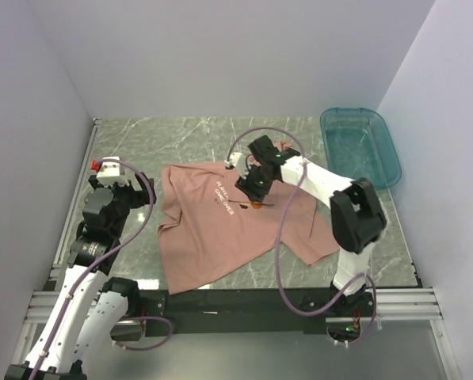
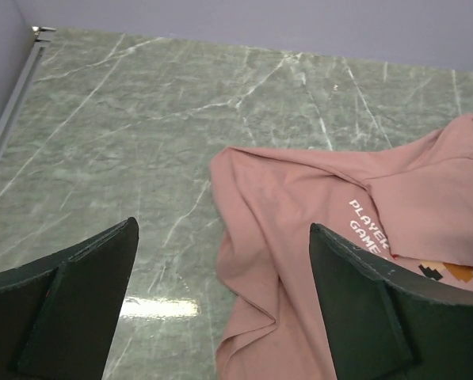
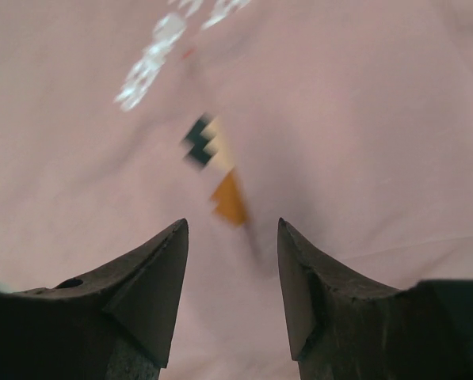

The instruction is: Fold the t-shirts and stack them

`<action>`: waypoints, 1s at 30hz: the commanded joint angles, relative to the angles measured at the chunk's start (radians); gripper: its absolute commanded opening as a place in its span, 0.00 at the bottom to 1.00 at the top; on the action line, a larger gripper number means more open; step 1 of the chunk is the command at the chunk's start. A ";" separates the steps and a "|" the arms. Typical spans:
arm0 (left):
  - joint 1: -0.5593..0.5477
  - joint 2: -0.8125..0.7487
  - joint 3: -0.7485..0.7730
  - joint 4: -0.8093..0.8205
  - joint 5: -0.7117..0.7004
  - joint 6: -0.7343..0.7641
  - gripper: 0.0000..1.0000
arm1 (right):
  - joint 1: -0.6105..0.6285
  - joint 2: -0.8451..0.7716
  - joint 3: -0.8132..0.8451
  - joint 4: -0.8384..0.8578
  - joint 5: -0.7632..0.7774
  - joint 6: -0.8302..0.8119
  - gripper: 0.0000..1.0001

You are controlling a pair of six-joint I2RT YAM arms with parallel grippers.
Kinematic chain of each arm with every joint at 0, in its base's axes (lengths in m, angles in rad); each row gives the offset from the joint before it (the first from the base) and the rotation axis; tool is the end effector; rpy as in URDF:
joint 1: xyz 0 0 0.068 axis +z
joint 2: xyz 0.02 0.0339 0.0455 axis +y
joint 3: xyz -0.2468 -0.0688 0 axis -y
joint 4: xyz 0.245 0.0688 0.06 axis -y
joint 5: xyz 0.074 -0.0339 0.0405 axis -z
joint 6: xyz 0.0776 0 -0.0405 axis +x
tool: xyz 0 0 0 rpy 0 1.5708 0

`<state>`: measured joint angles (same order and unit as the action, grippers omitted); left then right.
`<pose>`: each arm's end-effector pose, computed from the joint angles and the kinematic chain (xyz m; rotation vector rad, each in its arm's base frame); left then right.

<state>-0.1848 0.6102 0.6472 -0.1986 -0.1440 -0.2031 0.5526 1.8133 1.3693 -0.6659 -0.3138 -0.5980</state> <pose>0.2077 -0.0275 0.2997 -0.1219 1.7291 -0.1611 0.3211 0.2262 0.1696 -1.5226 2.1674 0.4045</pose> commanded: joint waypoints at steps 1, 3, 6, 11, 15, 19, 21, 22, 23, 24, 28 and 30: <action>-0.004 -0.033 -0.004 0.039 -0.063 0.031 0.94 | 0.039 0.087 0.105 0.083 0.211 0.067 0.56; -0.004 -0.021 0.000 0.031 -0.074 0.025 0.94 | 0.041 0.135 0.139 0.068 0.226 0.072 0.56; -0.004 -0.004 0.003 0.034 -0.042 0.027 0.92 | 0.040 0.146 0.128 0.065 0.248 0.053 0.55; -0.004 0.000 0.008 0.041 -0.016 0.024 0.91 | 0.040 0.141 0.085 0.048 0.240 0.015 0.55; -0.004 -0.001 0.008 0.039 0.001 0.021 0.91 | 0.041 0.182 0.094 0.032 0.229 0.015 0.55; -0.004 -0.003 0.008 0.039 0.003 0.021 0.91 | 0.041 0.207 0.108 0.023 0.222 0.021 0.53; -0.004 -0.001 0.008 0.041 0.006 0.021 0.91 | 0.040 0.211 0.106 0.023 0.225 0.020 0.52; -0.004 -0.003 0.008 0.041 0.007 0.021 0.91 | 0.040 0.213 0.105 0.023 0.226 0.021 0.52; -0.004 -0.003 0.008 0.042 0.009 0.021 0.91 | 0.041 0.213 0.100 0.025 0.226 0.021 0.52; -0.004 -0.001 0.008 0.041 0.011 0.021 0.91 | 0.040 0.213 0.097 0.029 0.229 0.023 0.51; -0.004 -0.001 0.008 0.041 0.014 0.021 0.91 | 0.040 0.233 0.105 0.020 0.237 0.024 0.42; -0.004 -0.001 0.008 0.041 0.014 0.021 0.91 | 0.040 0.245 0.117 0.009 0.239 0.024 0.36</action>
<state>-0.1860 0.6144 0.6361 -0.2001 -0.1490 -0.1955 0.5911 2.0331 1.4586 -0.6376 -0.0921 -0.5709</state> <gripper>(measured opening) 0.914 0.390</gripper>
